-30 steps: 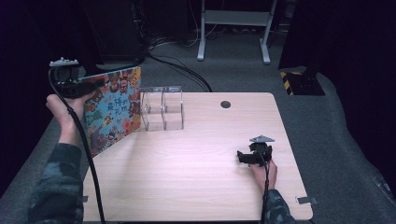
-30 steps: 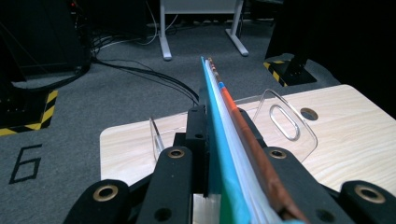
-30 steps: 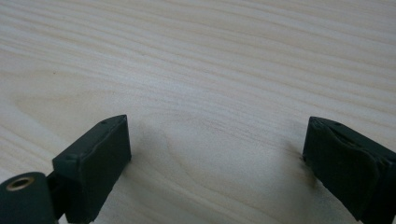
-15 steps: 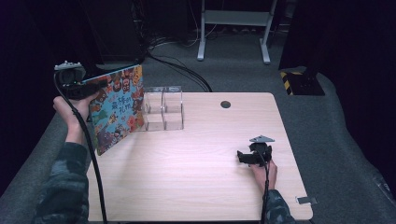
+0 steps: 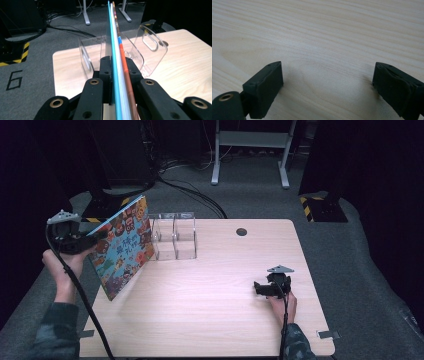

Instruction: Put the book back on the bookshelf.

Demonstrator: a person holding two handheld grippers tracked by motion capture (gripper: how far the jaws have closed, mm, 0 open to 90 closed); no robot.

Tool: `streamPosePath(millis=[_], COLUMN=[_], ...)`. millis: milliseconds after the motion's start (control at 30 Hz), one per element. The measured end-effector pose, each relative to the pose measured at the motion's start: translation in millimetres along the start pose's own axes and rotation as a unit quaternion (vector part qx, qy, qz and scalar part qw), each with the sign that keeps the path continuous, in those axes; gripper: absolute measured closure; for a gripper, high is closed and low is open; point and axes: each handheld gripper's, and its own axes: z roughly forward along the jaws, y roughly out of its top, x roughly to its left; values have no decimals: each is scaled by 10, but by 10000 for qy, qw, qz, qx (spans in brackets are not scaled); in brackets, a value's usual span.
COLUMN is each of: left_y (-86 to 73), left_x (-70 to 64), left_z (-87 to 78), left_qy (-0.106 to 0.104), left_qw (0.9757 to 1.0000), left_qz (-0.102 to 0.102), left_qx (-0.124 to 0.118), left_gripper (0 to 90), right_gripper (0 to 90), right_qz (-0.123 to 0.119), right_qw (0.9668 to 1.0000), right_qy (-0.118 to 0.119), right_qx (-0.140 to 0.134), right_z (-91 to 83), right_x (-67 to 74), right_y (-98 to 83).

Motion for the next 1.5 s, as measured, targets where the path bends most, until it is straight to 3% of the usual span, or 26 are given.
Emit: streamPosePath(millis=[300, 633, 733, 1000, 1233, 1500], left_y=[-284, -432, -424, -381, -276, -92], left_x=[23, -7, -43, -25, -21, -89], left_z=[-139, -219, -222, -219, -194, -52], left_qy=[34, 39, 59, 10, -110, 17], left_qw=[9999, 9998, 9999, 9998, 9991, 9971], left_qz=[-138, -169, -80, -74, 97, 373], left_qx=[7, 31, 72, 206, 401, 666], left_gripper=[797, 794, 792, 782, 763, 755], right_gripper=[94, 96, 97, 99, 101, 104], right_qz=[-8, -13, -28, -23, -20, -23], right_qw=[10000, 10000, 10000, 10000, 10000, 10000], right_qy=[-28, -24, -5, 7, 17, 22], right_qx=[-14, -22, -16, -29, -32, -35], right_z=[1, -1, -5, -6, -7, -8], right_x=[2, 3, 1, 0, 1, 1], right_y=[-1, -3, -5, -6, -6, -7])
